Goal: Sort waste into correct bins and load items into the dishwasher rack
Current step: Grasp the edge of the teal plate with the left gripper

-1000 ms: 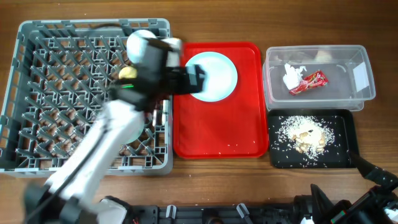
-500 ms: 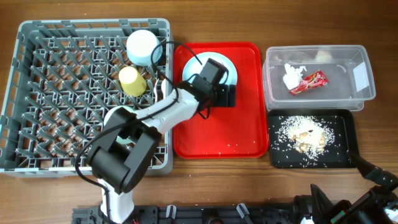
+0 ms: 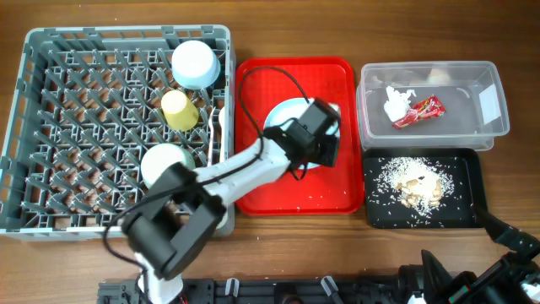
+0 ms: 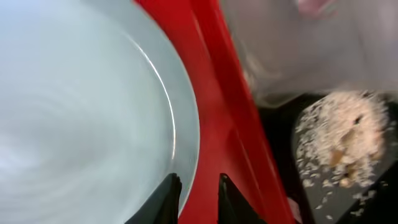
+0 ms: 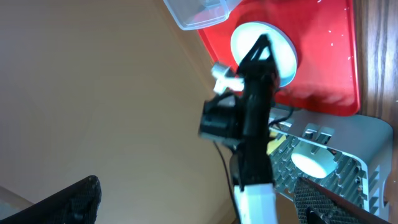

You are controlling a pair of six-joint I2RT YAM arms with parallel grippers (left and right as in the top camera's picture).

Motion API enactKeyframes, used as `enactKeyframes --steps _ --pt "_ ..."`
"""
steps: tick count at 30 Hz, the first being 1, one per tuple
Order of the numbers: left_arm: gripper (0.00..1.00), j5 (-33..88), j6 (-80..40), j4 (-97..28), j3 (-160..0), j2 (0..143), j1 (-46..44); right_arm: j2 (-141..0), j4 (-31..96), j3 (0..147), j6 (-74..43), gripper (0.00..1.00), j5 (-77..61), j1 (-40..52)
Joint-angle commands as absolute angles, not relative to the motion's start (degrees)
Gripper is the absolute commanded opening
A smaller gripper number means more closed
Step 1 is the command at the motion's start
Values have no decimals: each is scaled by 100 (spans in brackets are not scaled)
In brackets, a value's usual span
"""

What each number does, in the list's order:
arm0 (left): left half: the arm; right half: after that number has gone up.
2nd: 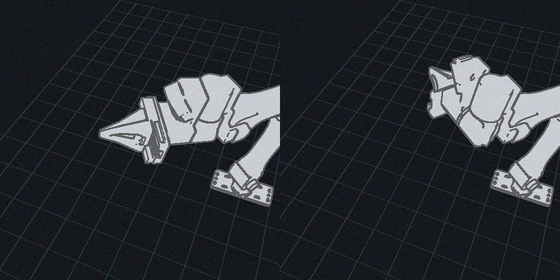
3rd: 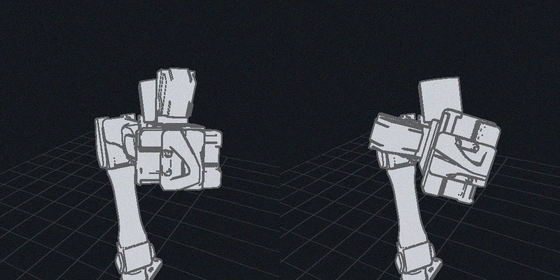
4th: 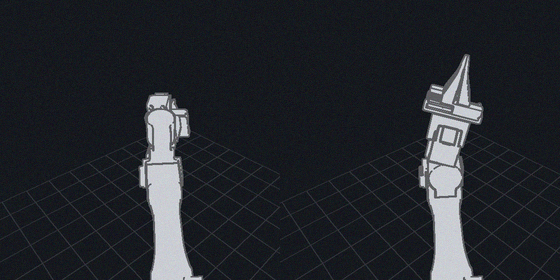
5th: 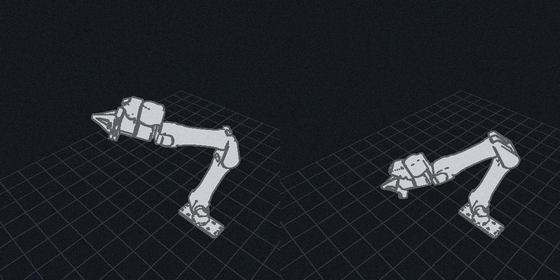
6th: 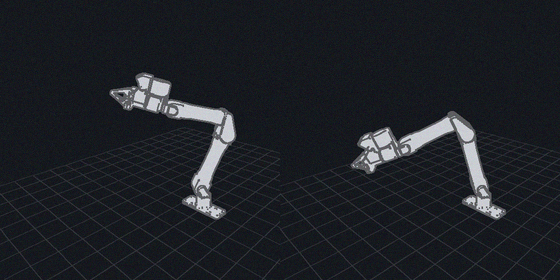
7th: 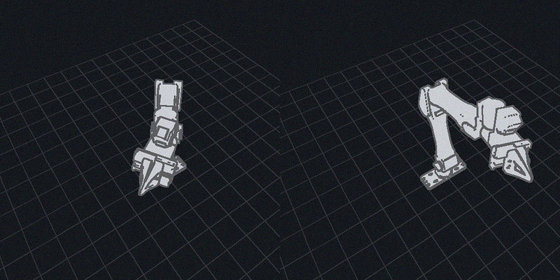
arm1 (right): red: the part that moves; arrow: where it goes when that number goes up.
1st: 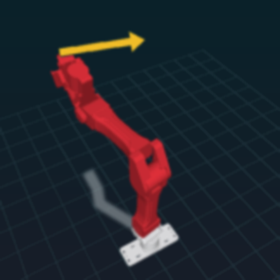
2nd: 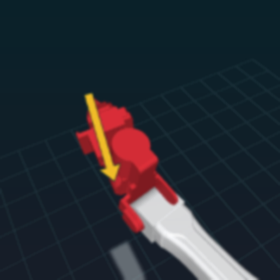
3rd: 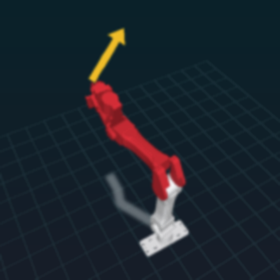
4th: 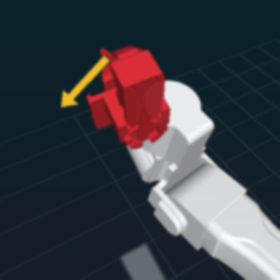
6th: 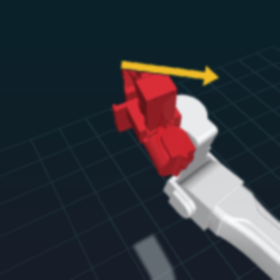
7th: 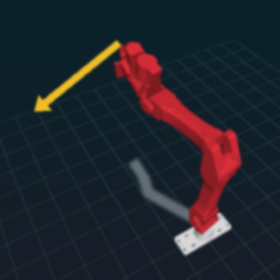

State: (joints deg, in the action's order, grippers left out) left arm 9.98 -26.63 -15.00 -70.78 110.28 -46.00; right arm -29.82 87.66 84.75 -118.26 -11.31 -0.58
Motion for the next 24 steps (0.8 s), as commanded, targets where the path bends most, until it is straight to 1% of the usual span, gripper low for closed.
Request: enactKeyframes --steps 1,3,4,5,6,8,9,10,11,12,13,15,16,17,18,21,24 --pt "21 993 -2416 -1575 -7096 10044 -4106 -2967 8757 8468 -11869 100 -1022 -51" --pt "21 838 -2394 -1765 -7096 9806 -3848 -2967 8757 8468 -11867 100 -1020 -51" --pt "21 687 -2180 -1944 -7094 9756 -3699 -2967 8757 8468 -11869 100 -1022 -51" --pt "27 591 -1984 -2060 -7094 9756 -3621 -2967 8757 8468 -11867 100 -1020 -51" --pt "36 436 -1747 -2228 -7083 9802 -3514 -2967 8757 8468 -11869 100 -1022 -51" --pt "39 250 -1525 -2477 -7072 9935 -3382 -2967 8757 8468 -11869 100 -1022 -51" --pt "36 204 -1518 -2558 -7072 10009 -3341 -2967 8757 8468 -11869 100 -1022 -51" --pt "30 183 -1518 -2620 -7072 10116 -3304 -2967 8757 8468 -11867 100 -1022 -51" --pt "27 183 -1518 -2644 -7072 10204 -3286 -2967 8757 8468 -11869 100 -1020 -51" --pt "27 180 -1516 -2644 -7072 10267 -3286 -2967 8757 8468 -11869 100 -1022 -51" --pt "32 139 -1518 -2624 -7072 10359 -3286 -2967 8757 8468 -11867 100 -1022 -51" --pt "38 -139 -1518 -2617 -7072 10508 -3286 -2967 8757 8468 -11867 100 -1022 -51" --pt "47 -366 -1518 -2617 -7072 10586 -3286 -2967 8757 8468 -11869 100 -1020 -51" --pt "51 -403 -1518 -2617 -7072 10613 -3286 -2967 8757 8468 -11869 100 -1022 -51" --pt "51 -397 -1518 -2617 -7072 10634 -3288 -2967 8757 8468 -11867 100 -1022 -51" --pt "47 -401 -1516 -2613 -7072 10731 -3286 -2967 8757 8468 -11867 100 -1022 -51" --pt "46 -401 -1516 -2598 -7072 10886 -3288 -2967 8757 8468 -11869 100 -1022 -51"
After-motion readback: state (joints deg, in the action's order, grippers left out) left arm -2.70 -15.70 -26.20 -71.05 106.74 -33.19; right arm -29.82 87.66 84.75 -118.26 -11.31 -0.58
